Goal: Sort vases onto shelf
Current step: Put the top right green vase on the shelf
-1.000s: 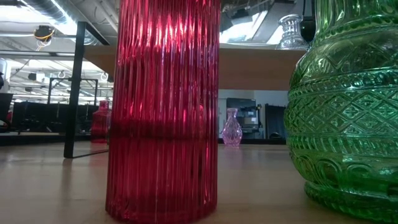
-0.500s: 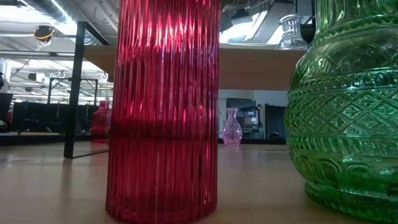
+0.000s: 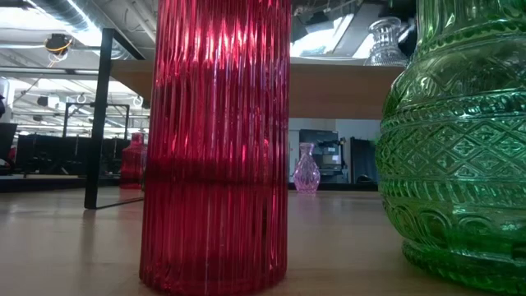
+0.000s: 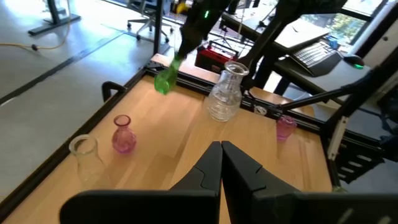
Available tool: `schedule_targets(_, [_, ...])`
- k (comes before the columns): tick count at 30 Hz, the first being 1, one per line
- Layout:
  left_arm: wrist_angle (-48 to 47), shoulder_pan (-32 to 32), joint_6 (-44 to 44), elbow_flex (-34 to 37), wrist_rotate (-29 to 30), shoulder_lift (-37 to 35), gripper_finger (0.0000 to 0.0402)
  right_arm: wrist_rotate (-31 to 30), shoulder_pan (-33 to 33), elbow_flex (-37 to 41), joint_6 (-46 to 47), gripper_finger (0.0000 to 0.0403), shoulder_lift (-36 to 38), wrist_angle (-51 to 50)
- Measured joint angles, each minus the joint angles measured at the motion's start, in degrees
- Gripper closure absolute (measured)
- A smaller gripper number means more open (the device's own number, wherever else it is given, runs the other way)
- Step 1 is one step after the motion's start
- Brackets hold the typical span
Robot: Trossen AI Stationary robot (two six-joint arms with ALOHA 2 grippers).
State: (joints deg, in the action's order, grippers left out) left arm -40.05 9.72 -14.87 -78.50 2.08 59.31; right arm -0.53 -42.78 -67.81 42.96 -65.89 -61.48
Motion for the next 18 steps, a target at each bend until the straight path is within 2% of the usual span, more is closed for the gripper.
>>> schedule_targets(6, [0.2, 0.0, 0.4, 0.0, 0.8, 0.0, 0.0401, 0.6, 0.0, -17.3, -4.4, 0.0401, -1.1, -2.5])
schedule_targets(11, [0.2, 0.0, 0.4, 0.0, 1.5, 0.0, 0.0401, 7.2, 0.6, -32.2, -7.7, 0.0402, -6.4, -4.7])
schedule_targets(18, [0.3, 0.0, -0.1, 0.0, 1.4, 0.4, 0.0401, 6.2, 12.8, -53.0, -11.6, 0.0402, -21.8, -13.1])
